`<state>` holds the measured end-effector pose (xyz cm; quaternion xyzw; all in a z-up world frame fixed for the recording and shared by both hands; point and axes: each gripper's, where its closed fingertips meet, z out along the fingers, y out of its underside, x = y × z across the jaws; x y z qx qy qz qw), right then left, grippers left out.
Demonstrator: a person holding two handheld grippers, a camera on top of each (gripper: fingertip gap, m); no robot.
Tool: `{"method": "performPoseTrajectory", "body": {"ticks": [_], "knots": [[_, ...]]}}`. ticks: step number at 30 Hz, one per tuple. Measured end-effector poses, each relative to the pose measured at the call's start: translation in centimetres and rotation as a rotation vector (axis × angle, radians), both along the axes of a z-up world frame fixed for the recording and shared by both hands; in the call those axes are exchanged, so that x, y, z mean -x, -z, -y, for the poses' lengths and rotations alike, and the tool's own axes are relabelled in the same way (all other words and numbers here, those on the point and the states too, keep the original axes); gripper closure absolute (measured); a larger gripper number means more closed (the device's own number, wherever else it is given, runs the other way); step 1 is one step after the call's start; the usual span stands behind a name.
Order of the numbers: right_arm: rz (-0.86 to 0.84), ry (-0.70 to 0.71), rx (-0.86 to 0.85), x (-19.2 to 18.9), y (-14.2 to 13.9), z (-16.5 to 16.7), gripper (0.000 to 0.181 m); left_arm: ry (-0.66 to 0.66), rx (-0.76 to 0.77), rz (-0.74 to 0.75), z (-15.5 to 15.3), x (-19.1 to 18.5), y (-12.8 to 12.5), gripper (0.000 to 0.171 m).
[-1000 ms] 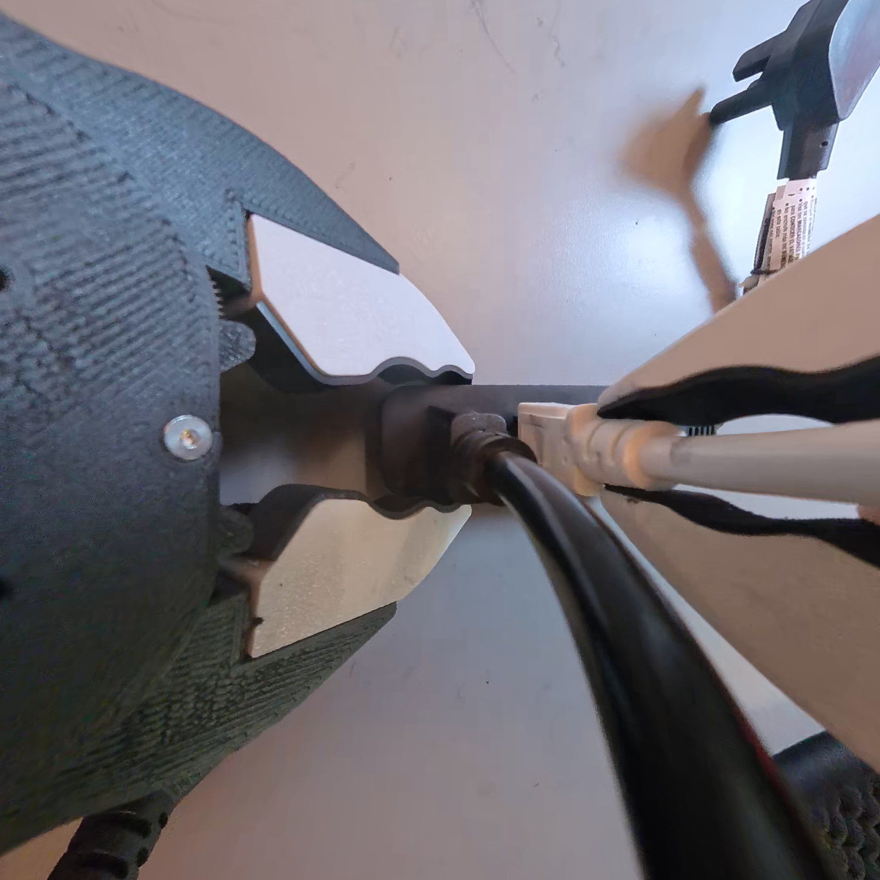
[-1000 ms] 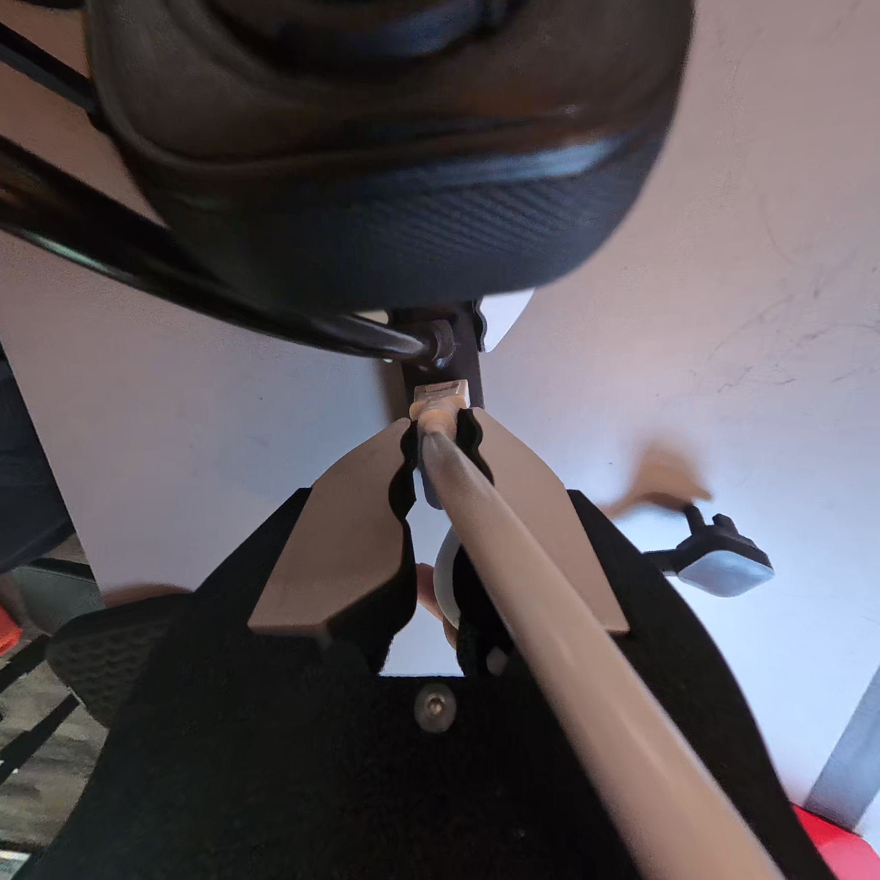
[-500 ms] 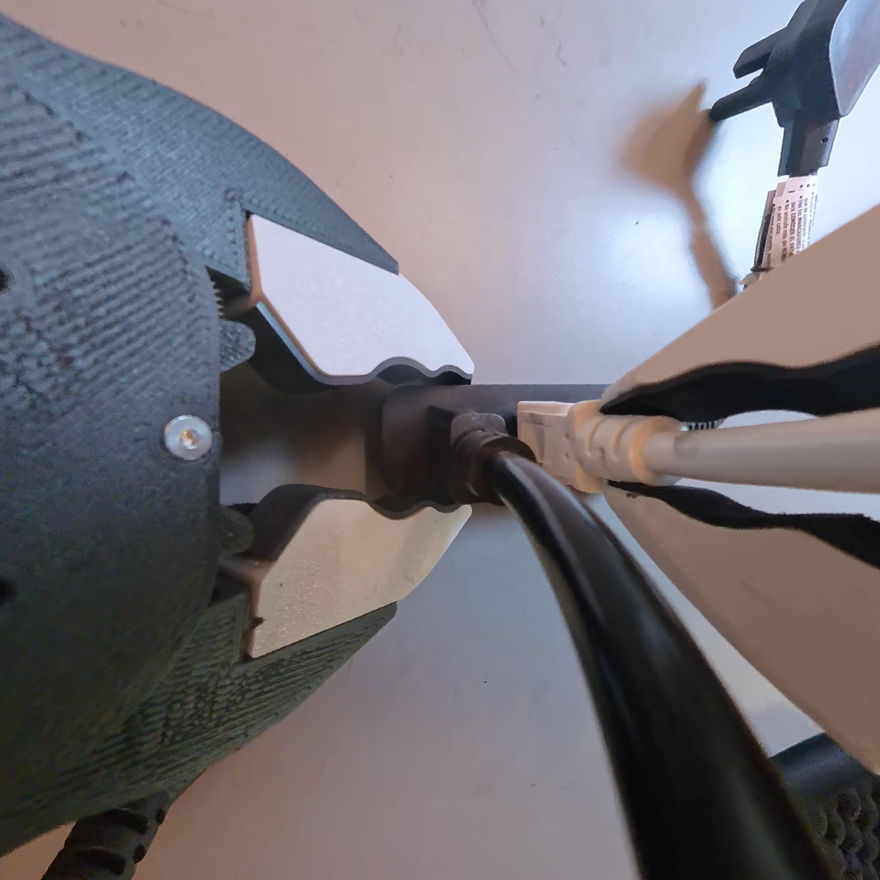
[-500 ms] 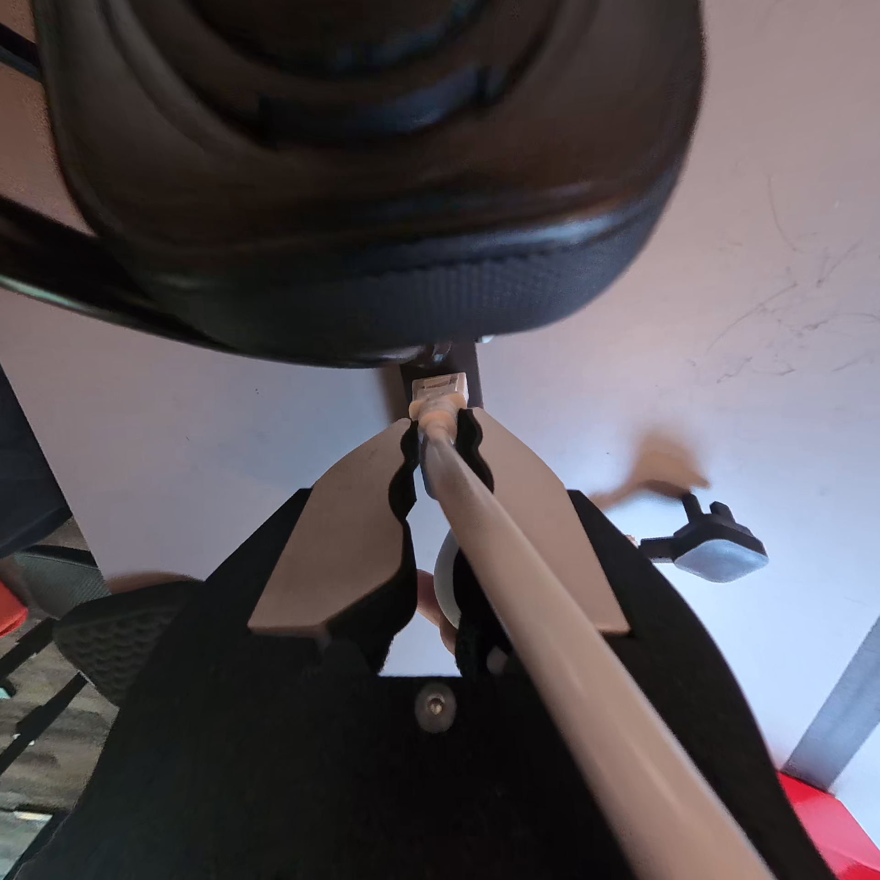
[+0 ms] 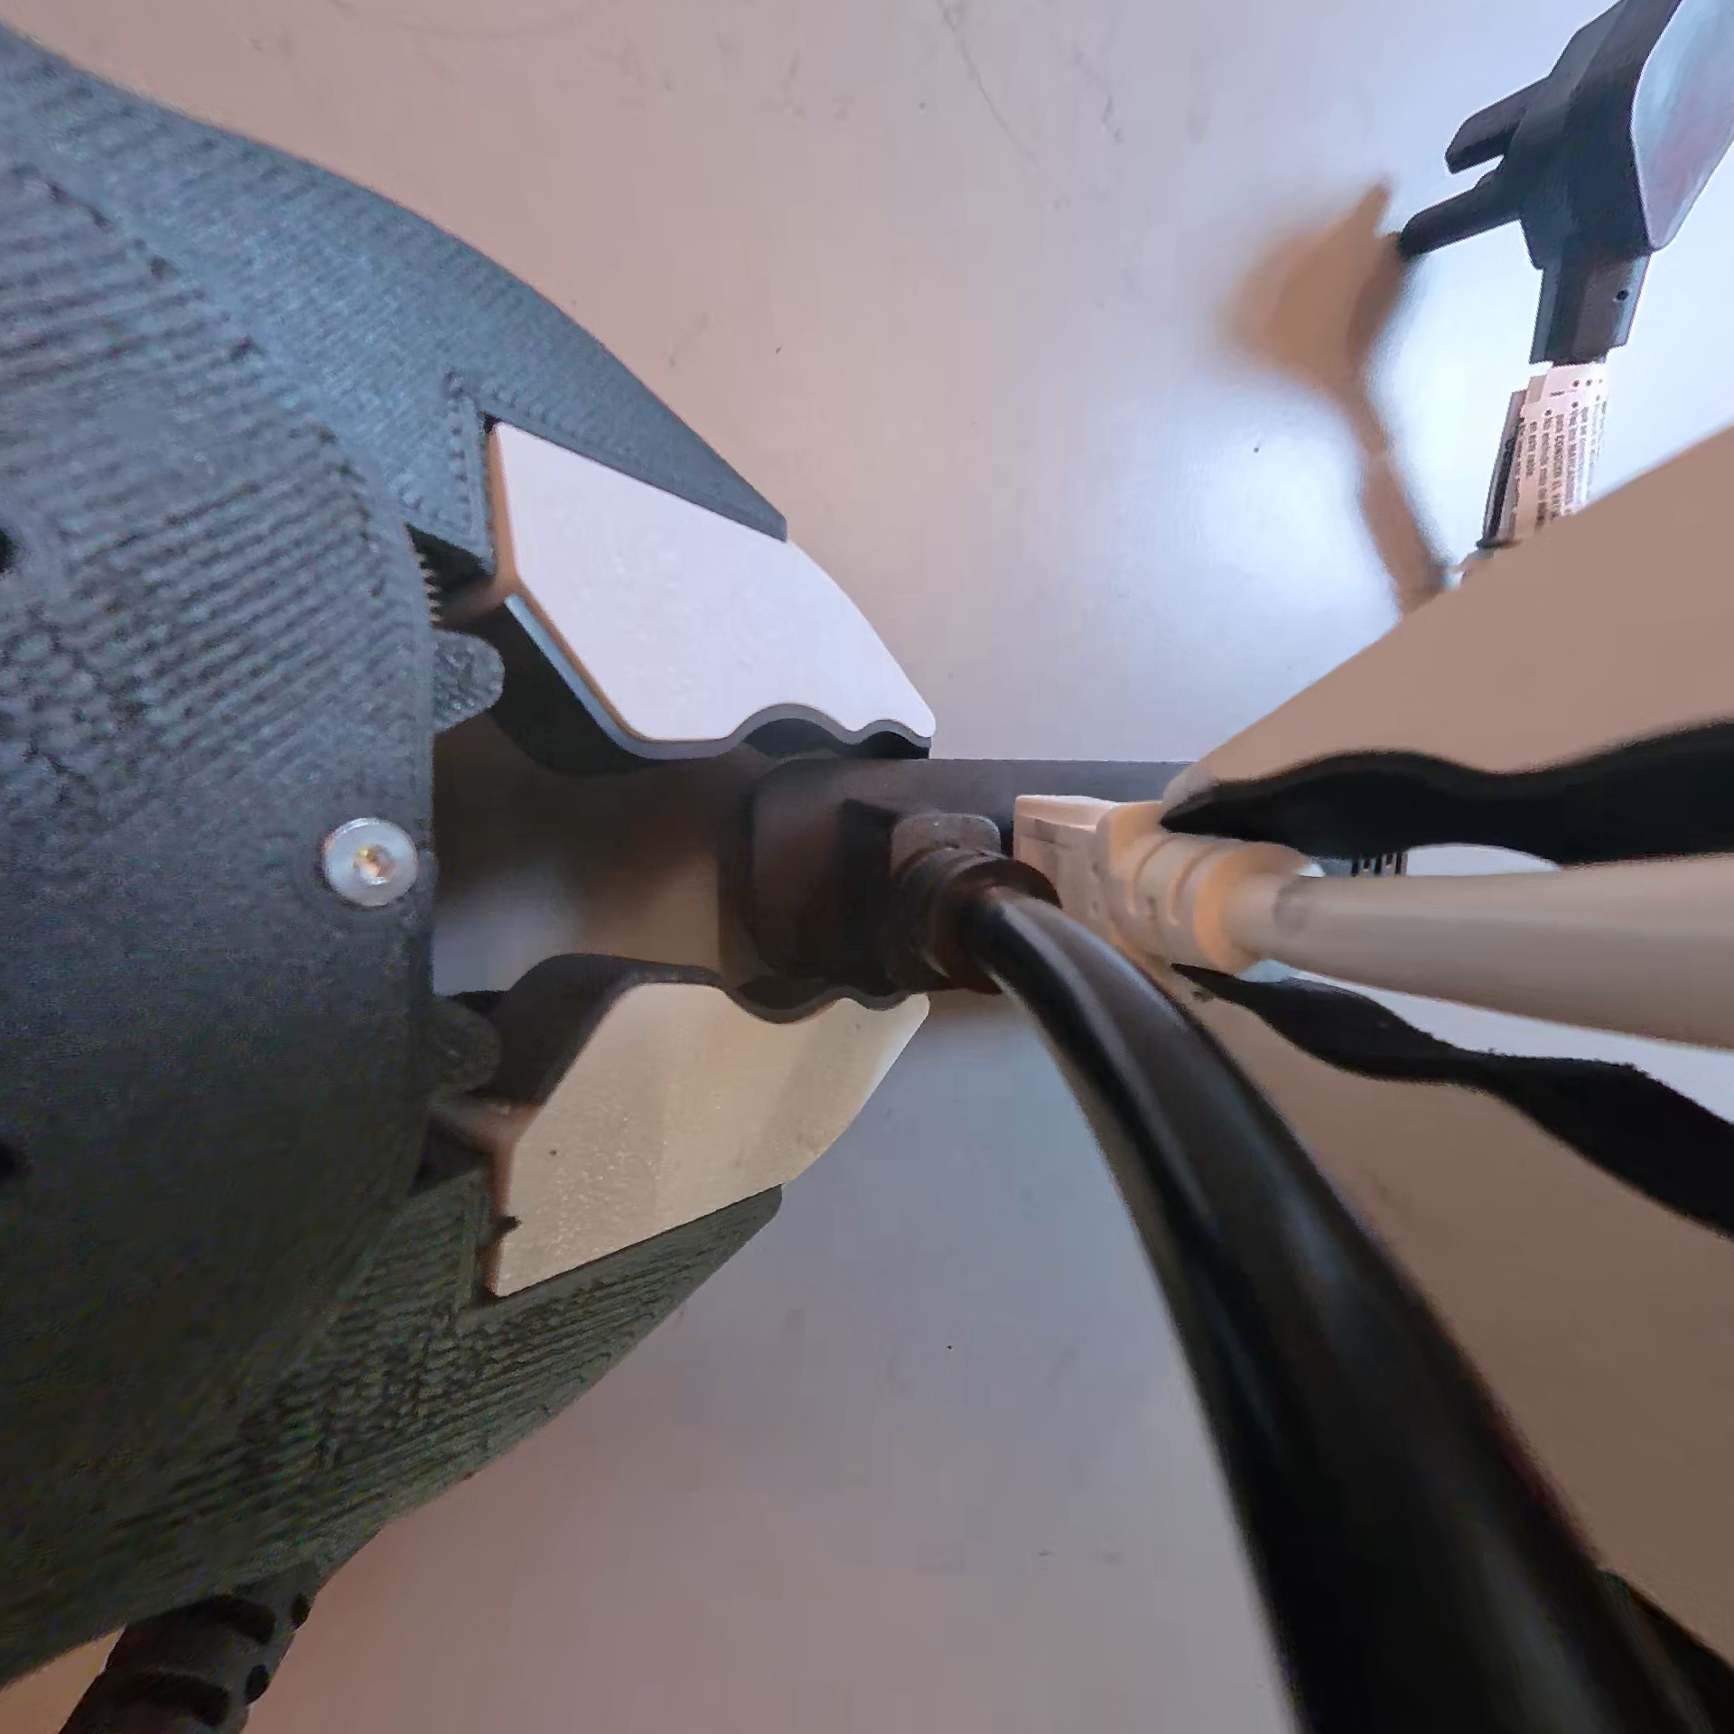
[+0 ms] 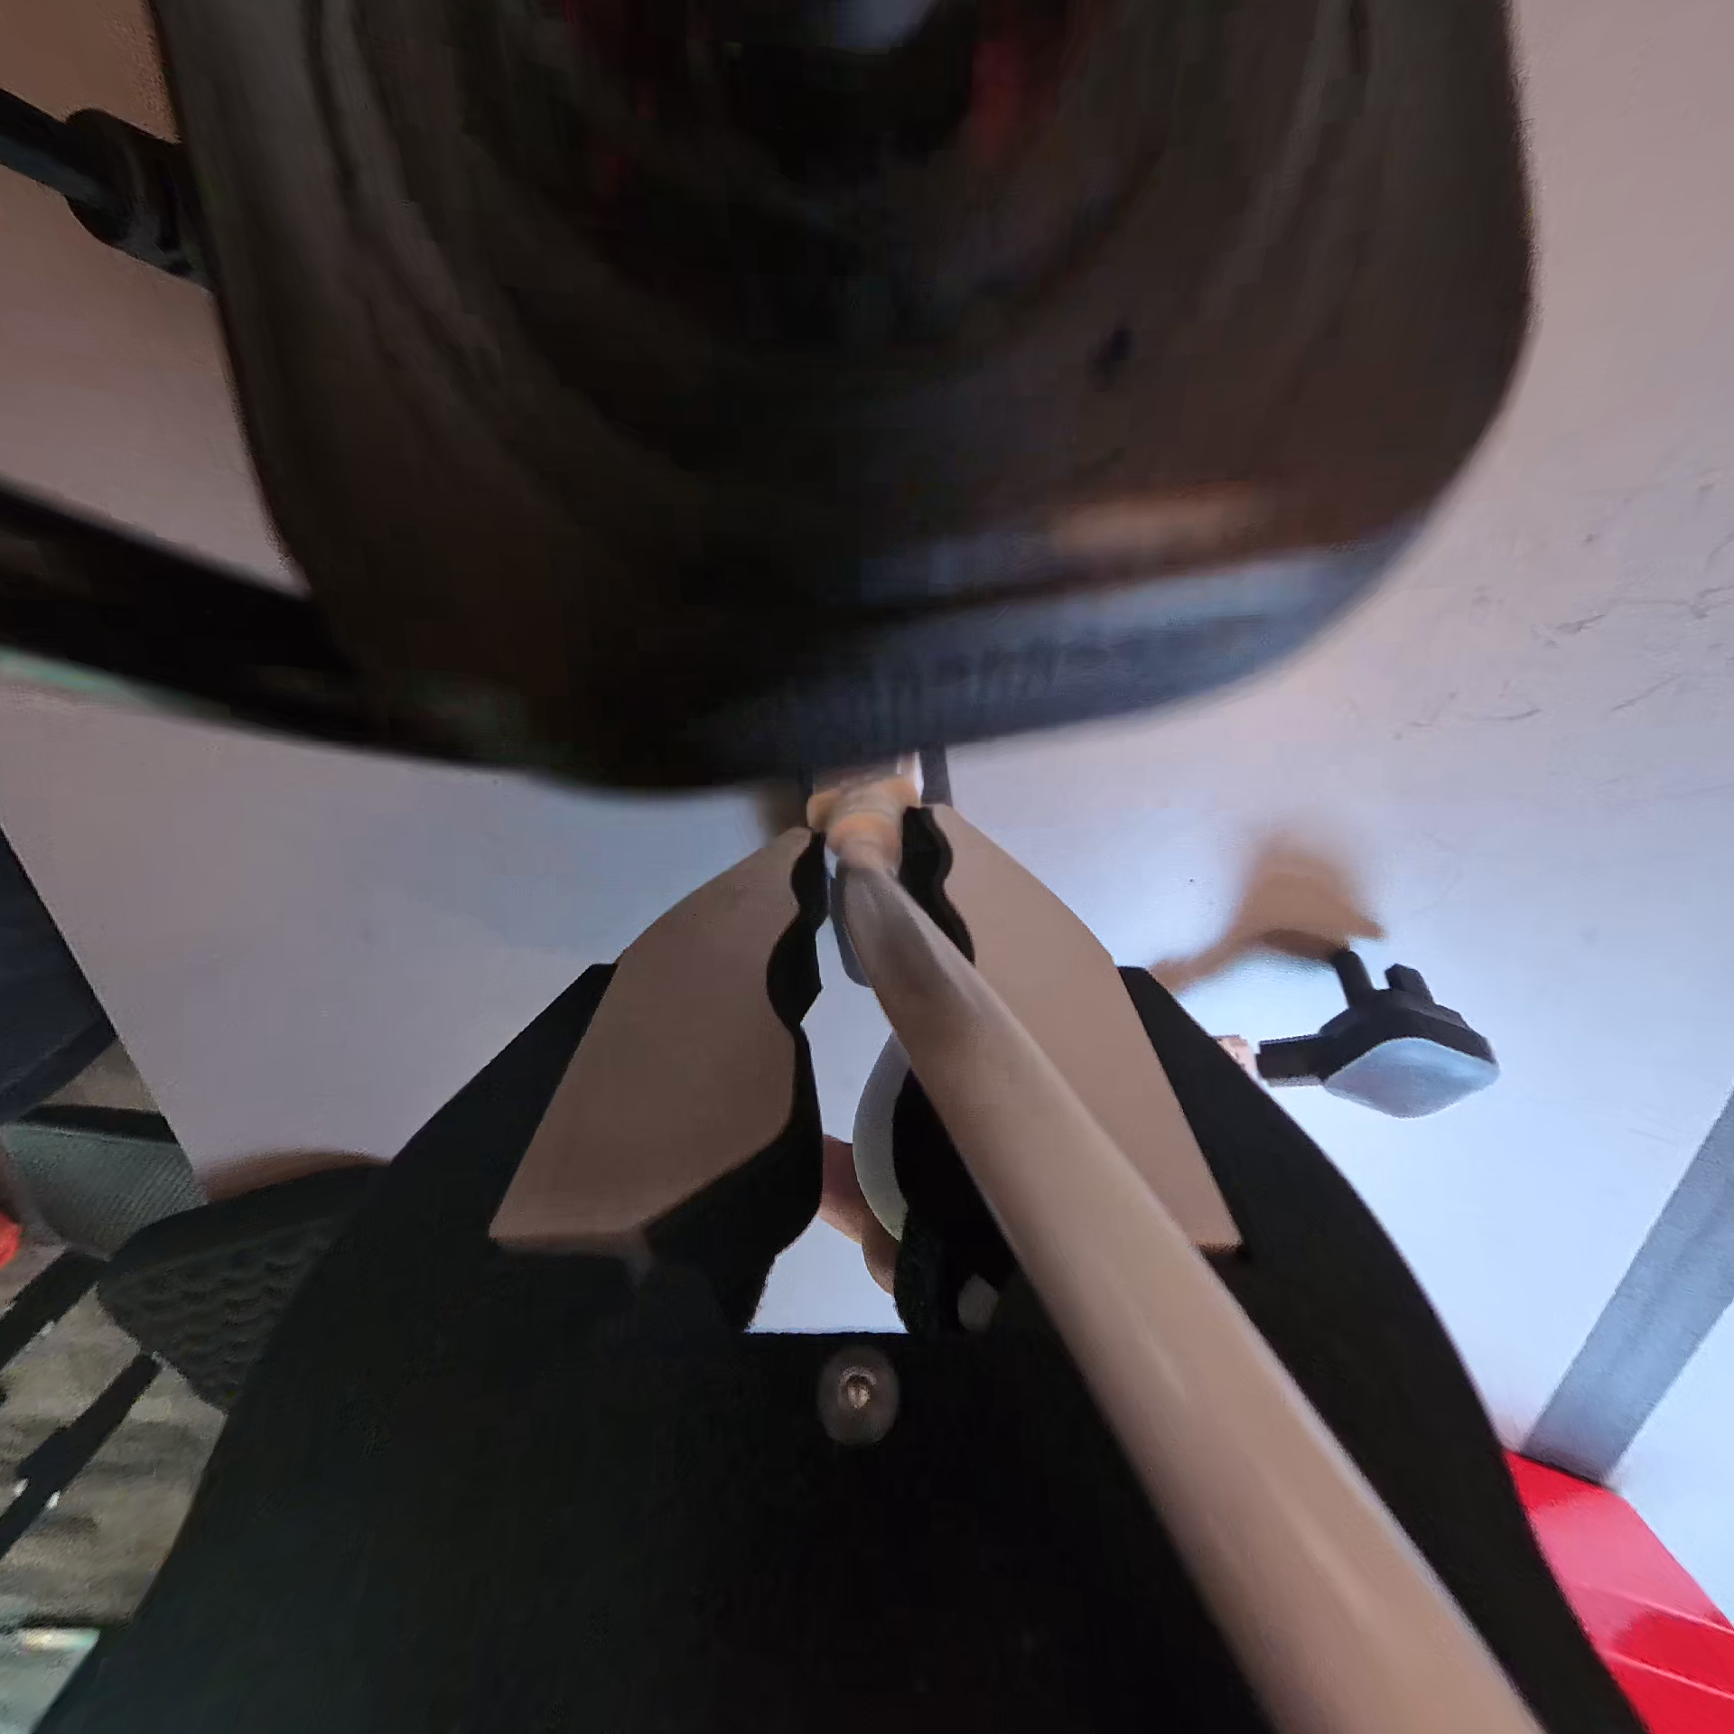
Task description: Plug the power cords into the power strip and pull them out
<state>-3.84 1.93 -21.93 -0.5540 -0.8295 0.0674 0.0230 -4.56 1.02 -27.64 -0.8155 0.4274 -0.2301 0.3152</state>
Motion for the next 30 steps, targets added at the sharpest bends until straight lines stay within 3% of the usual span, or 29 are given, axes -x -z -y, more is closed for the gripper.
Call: {"method": "performPoseTrajectory", "body": {"ticks": [17,26,30], "knots": [[-0.026,0.051,0.016,-0.01,0.77,0.03,0.162,-0.005,-0.019,0.011,-0.06,0.01,-0.04,0.127],[-0.006,0.002,-0.057,0.15,0.59,-0.12,0.163,-0.013,-0.031,0.015,-0.07,0.09,-0.07,0.127],[-0.058,0.016,-0.029,-0.17,0.14,0.4,0.132,-0.024,-0.024,0.015,-0.14,0.66,-0.06,0.127]]}}
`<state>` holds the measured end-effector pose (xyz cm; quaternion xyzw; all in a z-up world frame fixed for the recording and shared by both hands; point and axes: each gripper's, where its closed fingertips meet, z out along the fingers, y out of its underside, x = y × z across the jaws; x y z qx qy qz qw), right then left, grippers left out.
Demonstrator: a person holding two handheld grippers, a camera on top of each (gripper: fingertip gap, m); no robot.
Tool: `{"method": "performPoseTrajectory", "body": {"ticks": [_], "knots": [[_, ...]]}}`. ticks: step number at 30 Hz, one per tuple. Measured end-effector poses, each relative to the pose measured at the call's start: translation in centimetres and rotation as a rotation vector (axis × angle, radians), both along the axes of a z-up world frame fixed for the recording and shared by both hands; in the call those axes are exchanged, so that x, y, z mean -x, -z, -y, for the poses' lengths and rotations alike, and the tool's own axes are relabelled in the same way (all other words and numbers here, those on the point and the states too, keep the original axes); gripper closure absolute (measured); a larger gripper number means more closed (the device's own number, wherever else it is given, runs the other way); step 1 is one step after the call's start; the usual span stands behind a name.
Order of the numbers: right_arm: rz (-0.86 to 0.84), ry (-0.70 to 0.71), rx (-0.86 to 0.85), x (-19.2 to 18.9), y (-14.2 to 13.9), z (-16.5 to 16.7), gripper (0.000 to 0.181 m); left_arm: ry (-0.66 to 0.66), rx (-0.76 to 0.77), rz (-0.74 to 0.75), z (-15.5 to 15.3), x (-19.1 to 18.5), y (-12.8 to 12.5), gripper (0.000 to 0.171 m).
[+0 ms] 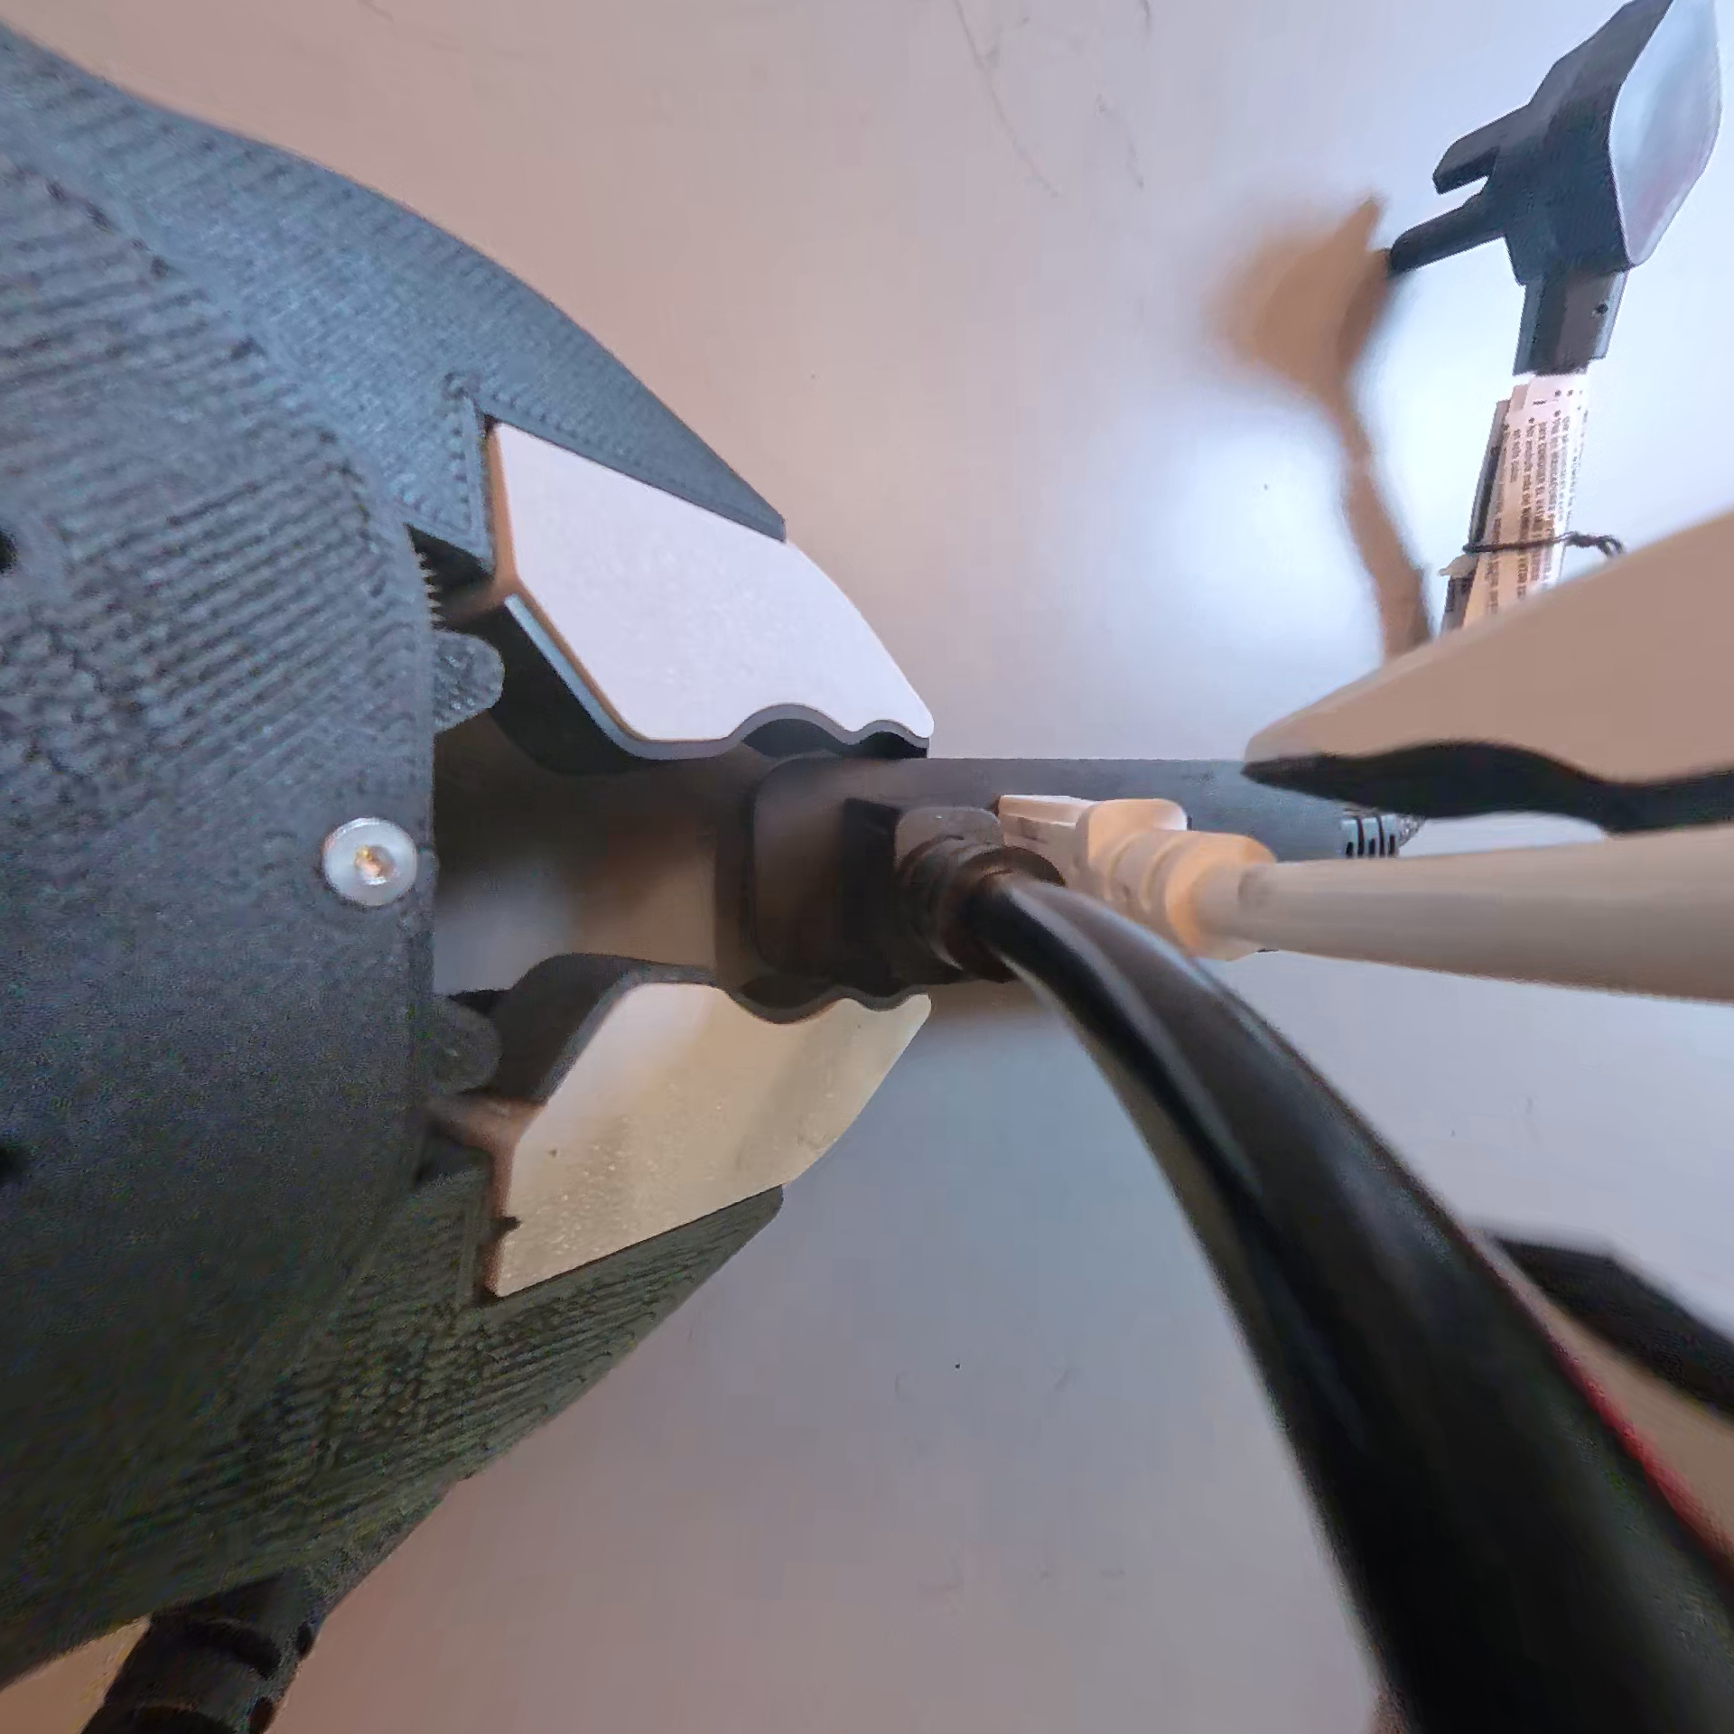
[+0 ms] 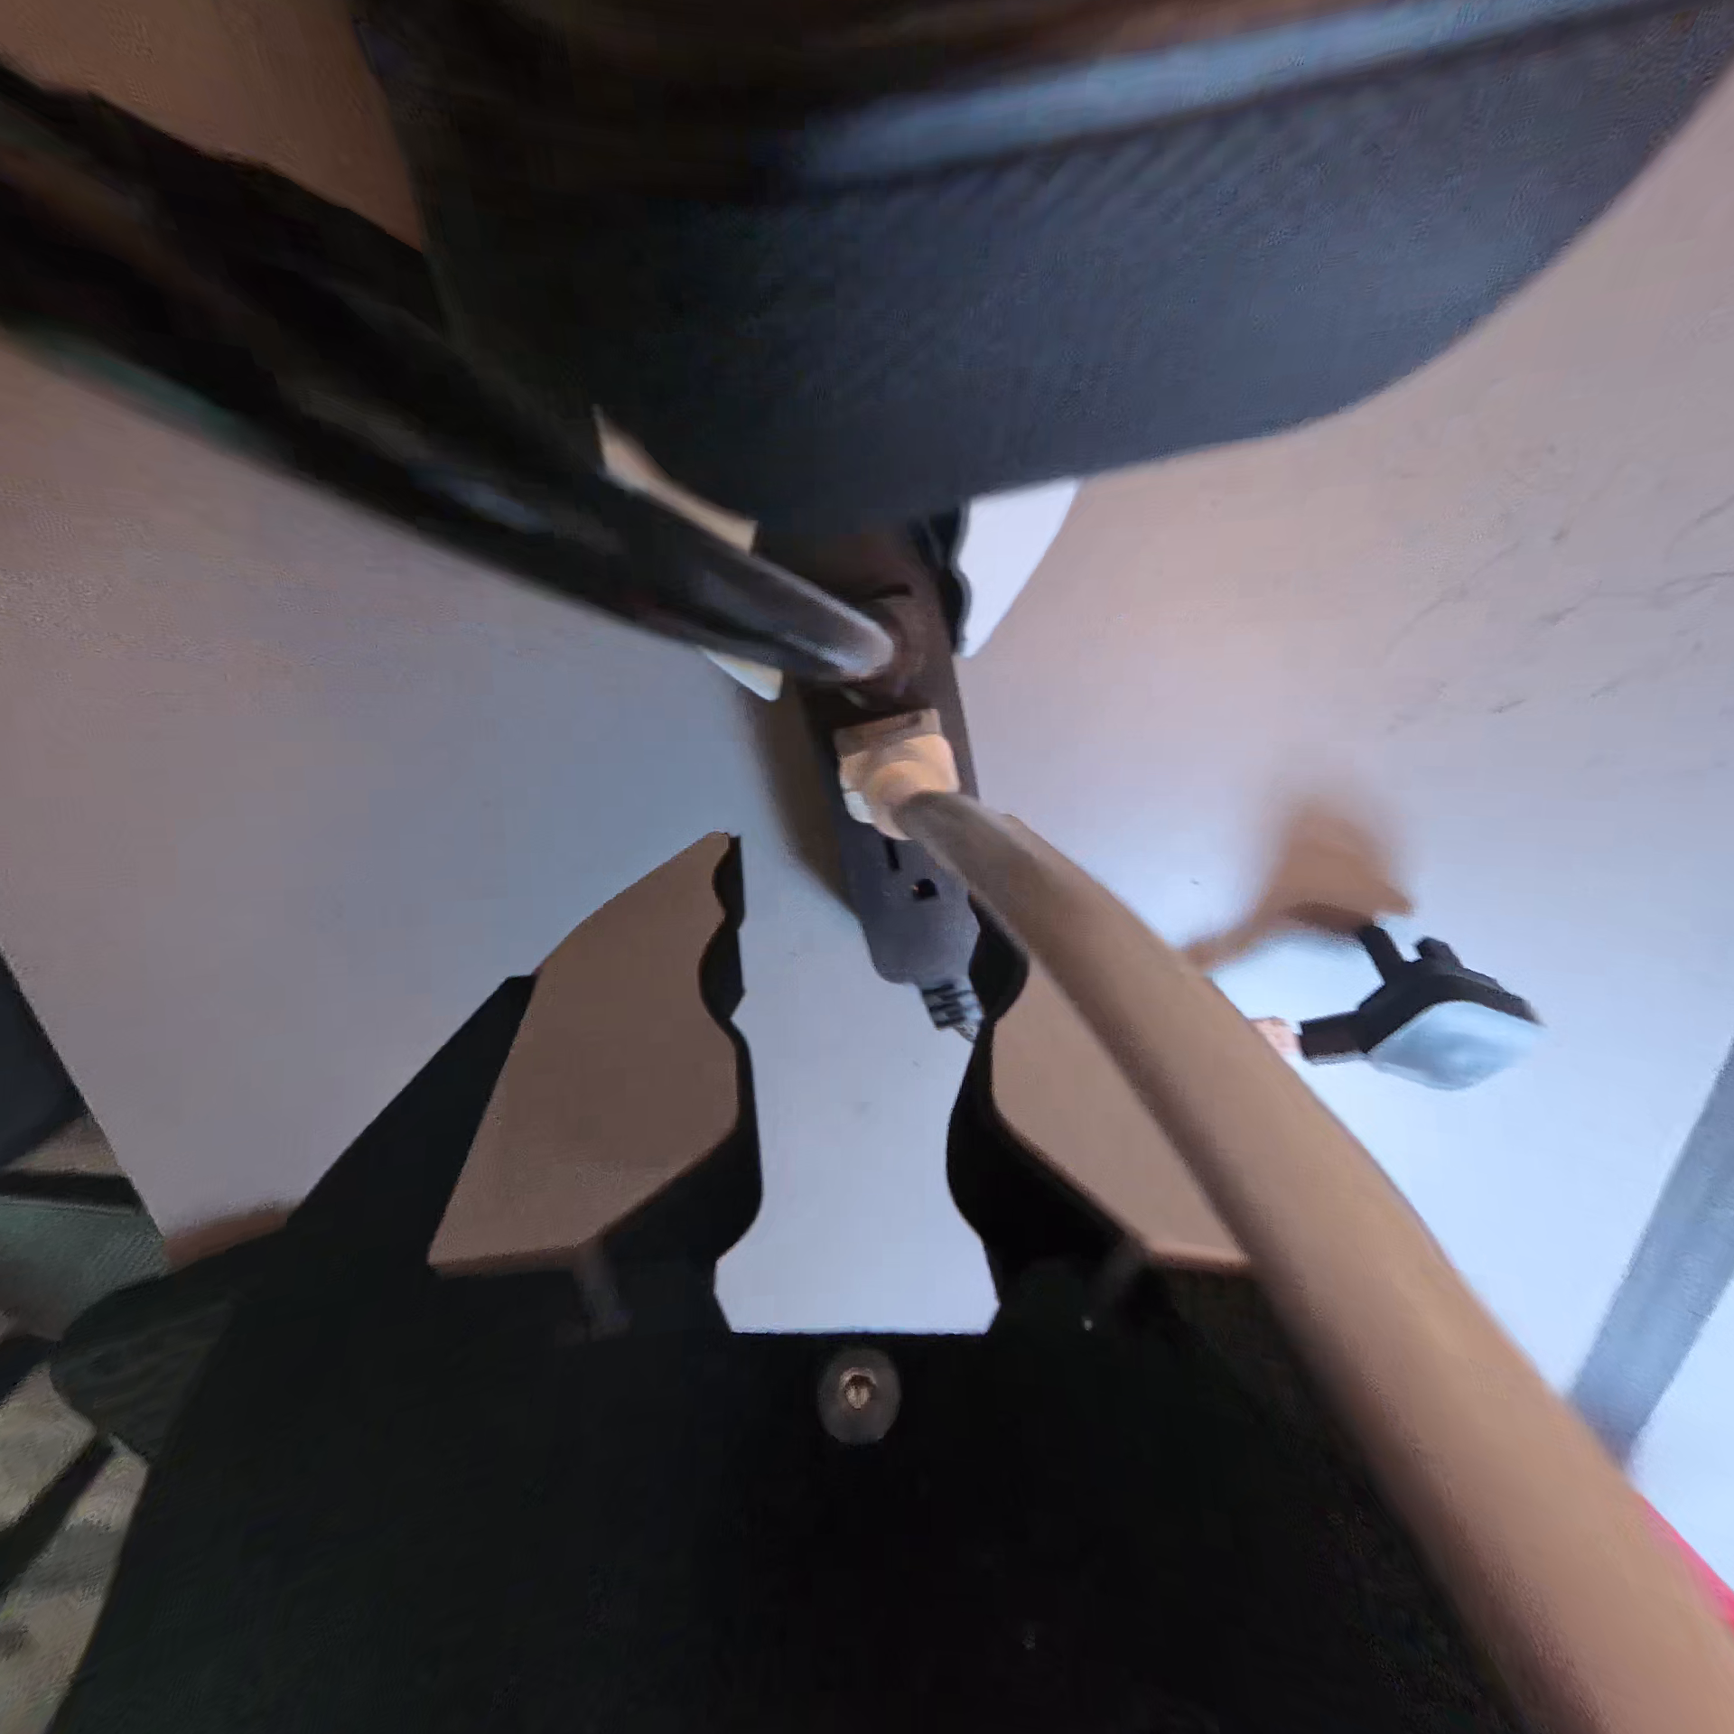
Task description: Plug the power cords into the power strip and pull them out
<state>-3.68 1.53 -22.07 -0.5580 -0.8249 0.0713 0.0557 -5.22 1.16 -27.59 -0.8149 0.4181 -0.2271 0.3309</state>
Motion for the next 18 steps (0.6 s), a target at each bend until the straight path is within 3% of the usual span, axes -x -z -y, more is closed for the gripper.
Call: {"method": "performPoseTrajectory", "body": {"ticks": [8,12,18], "knots": [[-0.342,0.209,0.133,-0.3,1.3,2.2,0.11,0.008,0.003,0.004,-0.1,0.3,0.0,0.127],[-0.579,0.319,0.23,-0.7,0.6,3.5,0.115,0.02,-0.007,0.008,-0.1,0.3,-0.1,0.127],[-0.871,0.258,0.365,-2.2,-1.5,7.6,0.124,0.04,-0.023,0.021,-0.2,0.5,-0.1,0.126]]}}
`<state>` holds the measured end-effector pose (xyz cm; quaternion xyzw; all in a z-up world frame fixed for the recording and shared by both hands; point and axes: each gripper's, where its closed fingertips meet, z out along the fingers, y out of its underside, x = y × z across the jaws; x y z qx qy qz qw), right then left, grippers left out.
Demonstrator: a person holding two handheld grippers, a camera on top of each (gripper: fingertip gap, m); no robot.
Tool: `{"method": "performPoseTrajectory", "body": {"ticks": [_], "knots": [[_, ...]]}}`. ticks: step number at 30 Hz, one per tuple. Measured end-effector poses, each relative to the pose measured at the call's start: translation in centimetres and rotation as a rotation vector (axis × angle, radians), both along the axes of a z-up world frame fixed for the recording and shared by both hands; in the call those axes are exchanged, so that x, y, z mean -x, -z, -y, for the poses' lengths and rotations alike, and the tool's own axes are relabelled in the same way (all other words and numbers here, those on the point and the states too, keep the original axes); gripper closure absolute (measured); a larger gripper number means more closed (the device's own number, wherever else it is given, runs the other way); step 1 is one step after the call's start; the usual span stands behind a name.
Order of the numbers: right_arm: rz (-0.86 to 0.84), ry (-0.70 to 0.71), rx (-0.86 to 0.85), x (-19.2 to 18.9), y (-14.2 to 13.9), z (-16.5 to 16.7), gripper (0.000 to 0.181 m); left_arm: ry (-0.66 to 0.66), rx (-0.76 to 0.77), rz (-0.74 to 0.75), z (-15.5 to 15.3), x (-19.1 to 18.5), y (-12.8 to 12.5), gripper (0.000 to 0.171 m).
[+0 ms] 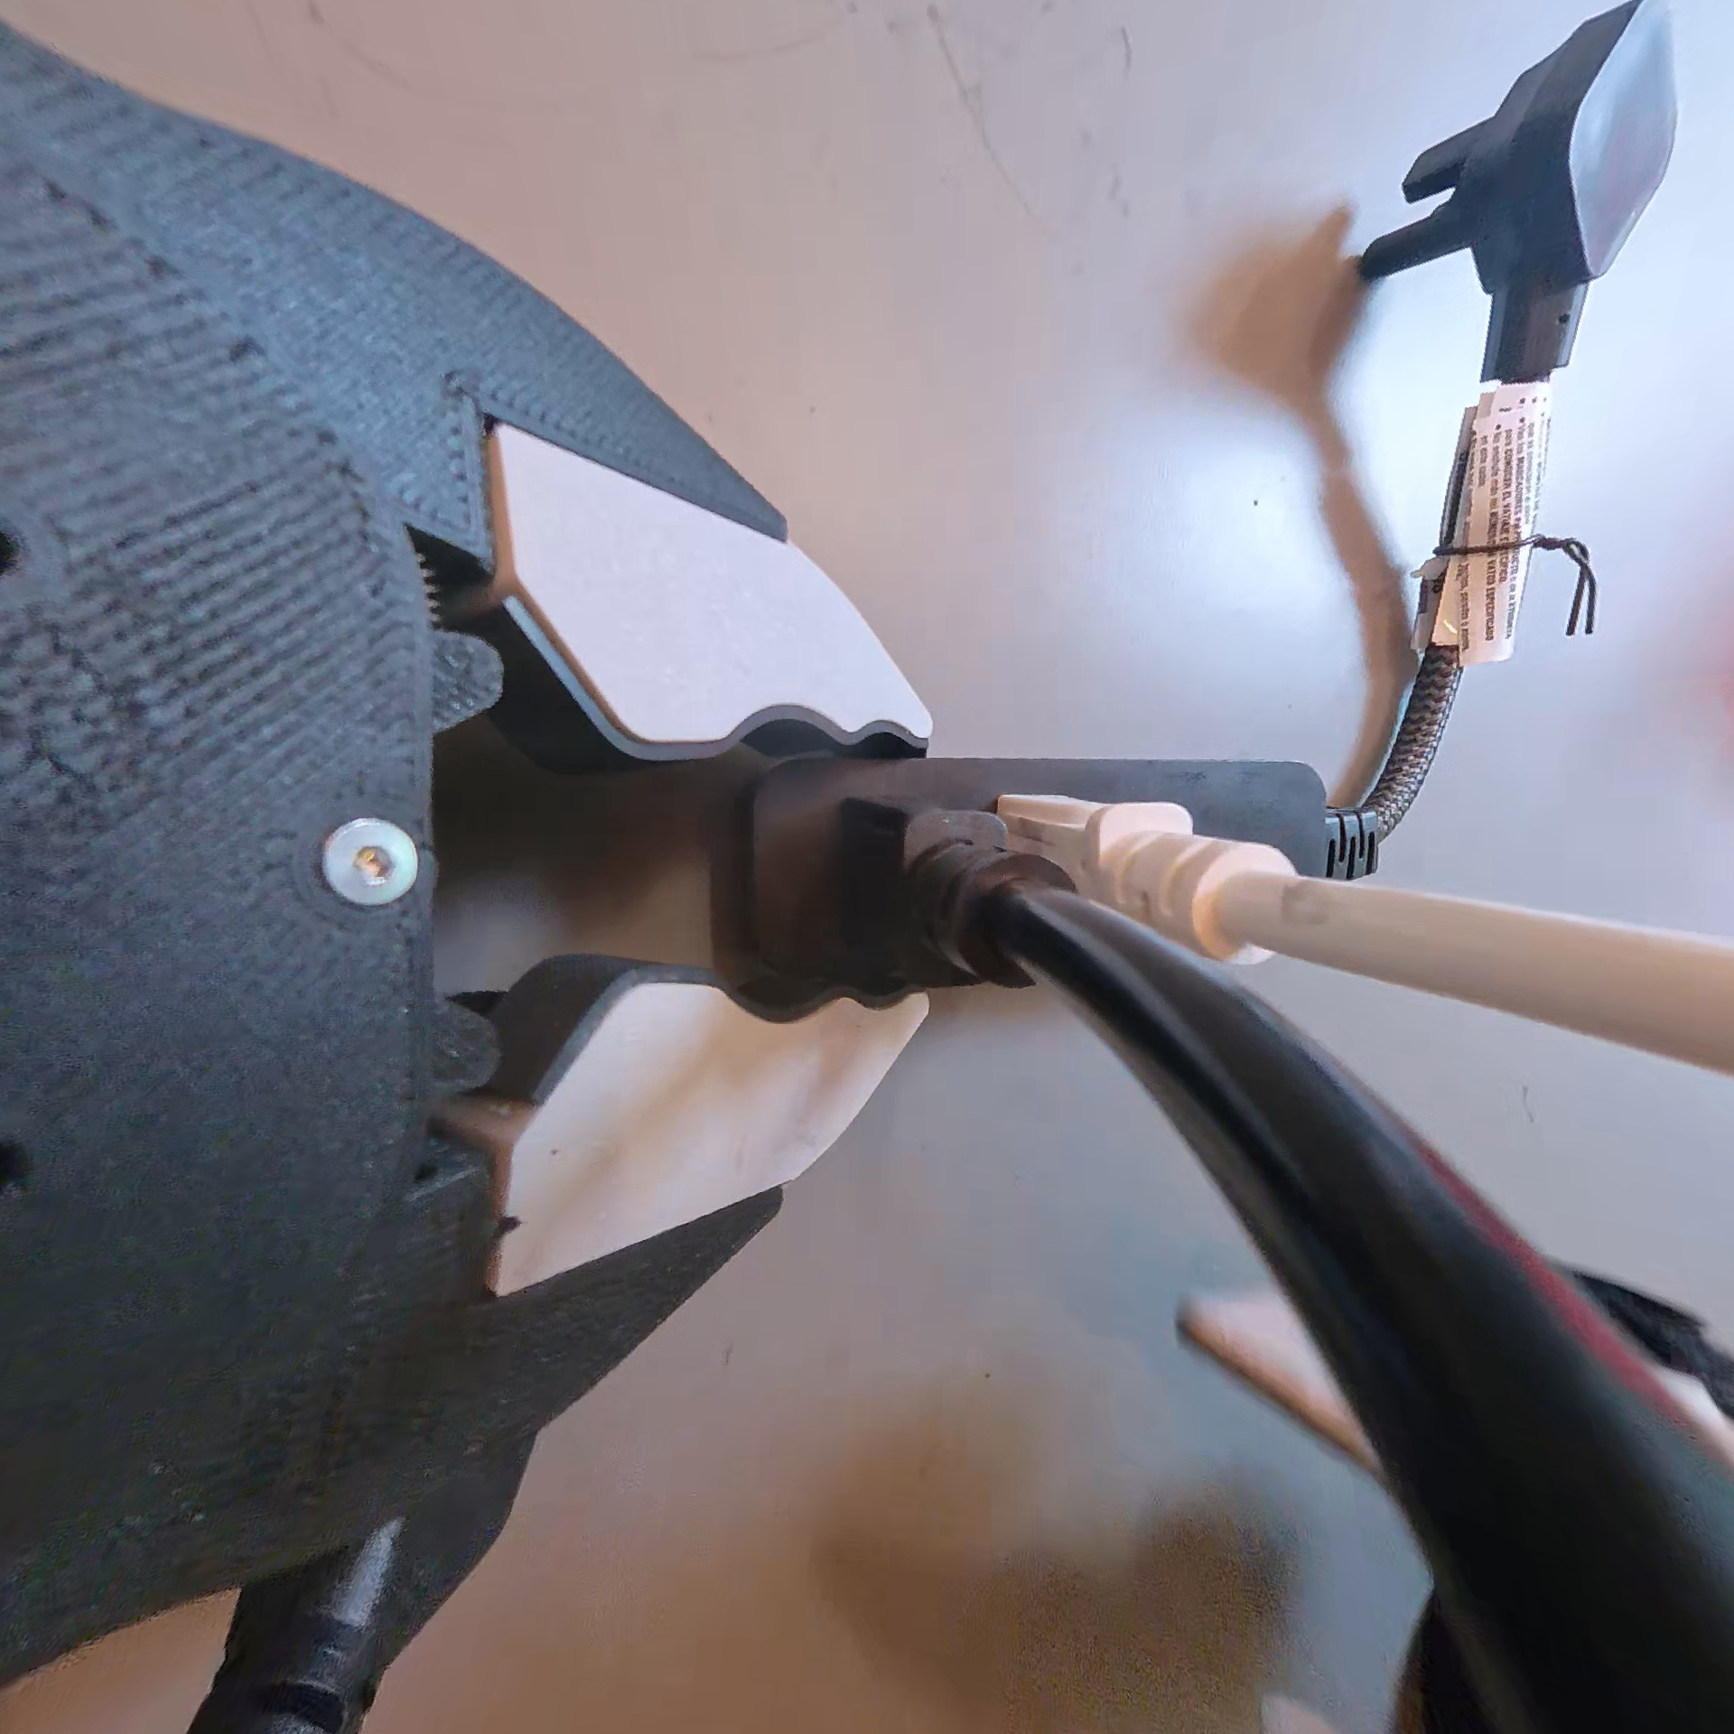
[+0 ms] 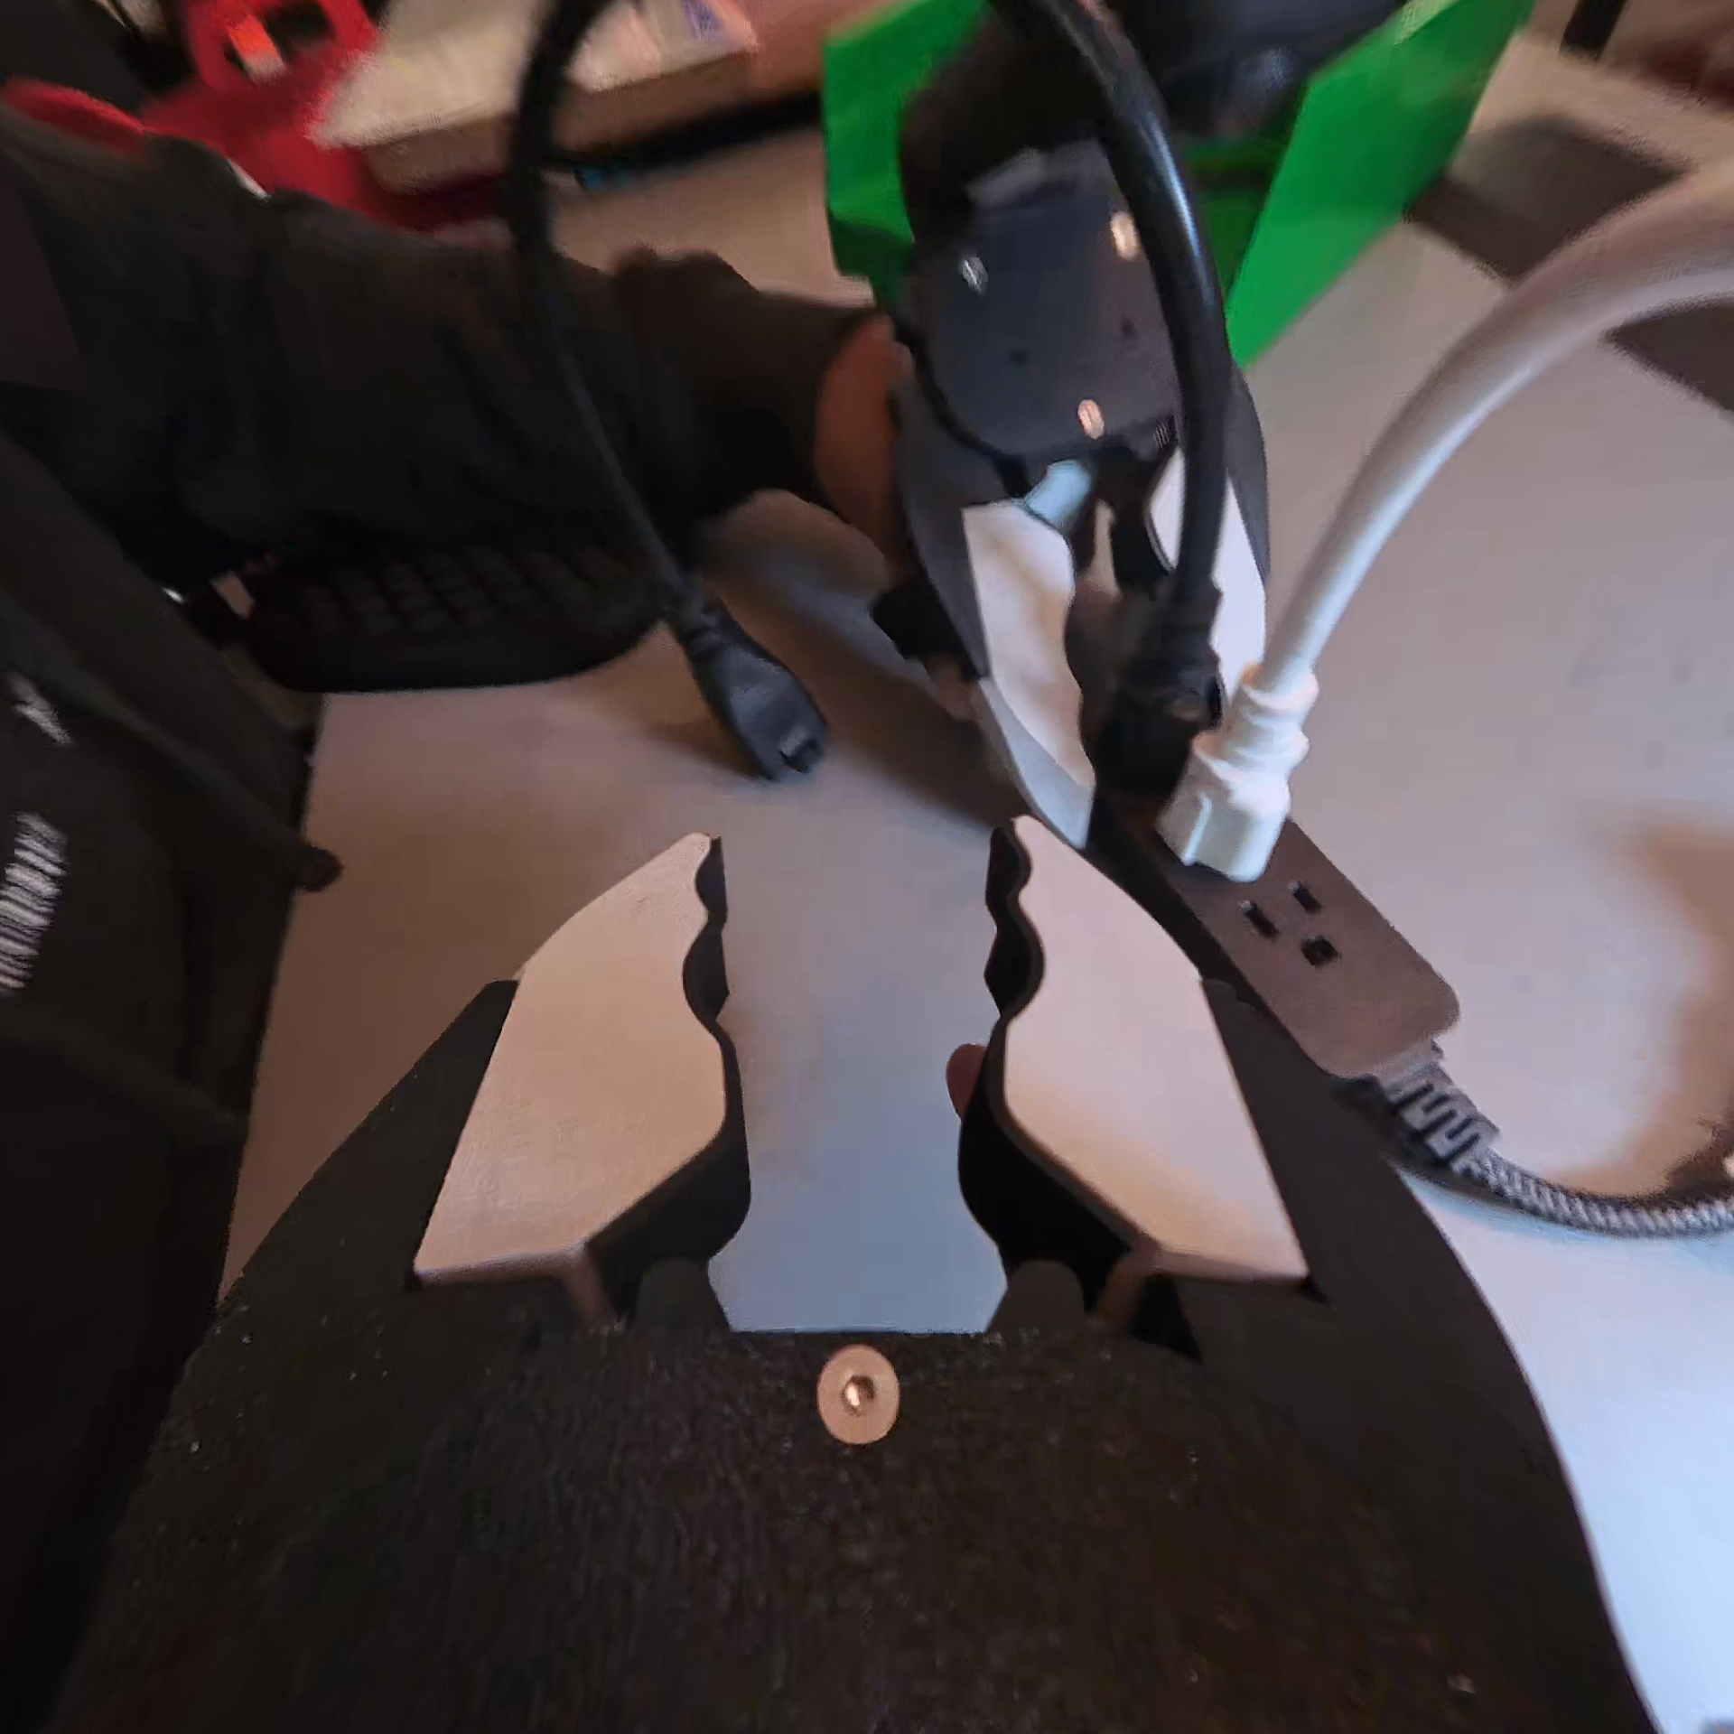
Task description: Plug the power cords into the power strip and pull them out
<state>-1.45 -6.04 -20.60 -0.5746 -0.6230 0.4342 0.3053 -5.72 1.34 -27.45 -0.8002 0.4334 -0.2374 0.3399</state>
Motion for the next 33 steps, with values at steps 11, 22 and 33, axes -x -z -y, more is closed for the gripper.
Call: {"method": "performPoseTrajectory", "body": {"ticks": [11,22,33], "knots": [[-0.464,-0.031,0.089,-3.0,-11.2,0.8,0.137,-0.017,-0.034,-0.005,-0.6,0.3,-0.1,0.126],[-0.611,0.118,0.068,-8.7,-16.2,-7.3,0.146,-0.028,-0.043,-0.03,-0.8,1.0,-0.2,0.125],[-0.099,0.195,-0.15,-5.5,-1.5,-13.0,0.132,0.01,0.129,0.024,0.1,0.8,-0.1,0.125]]}}
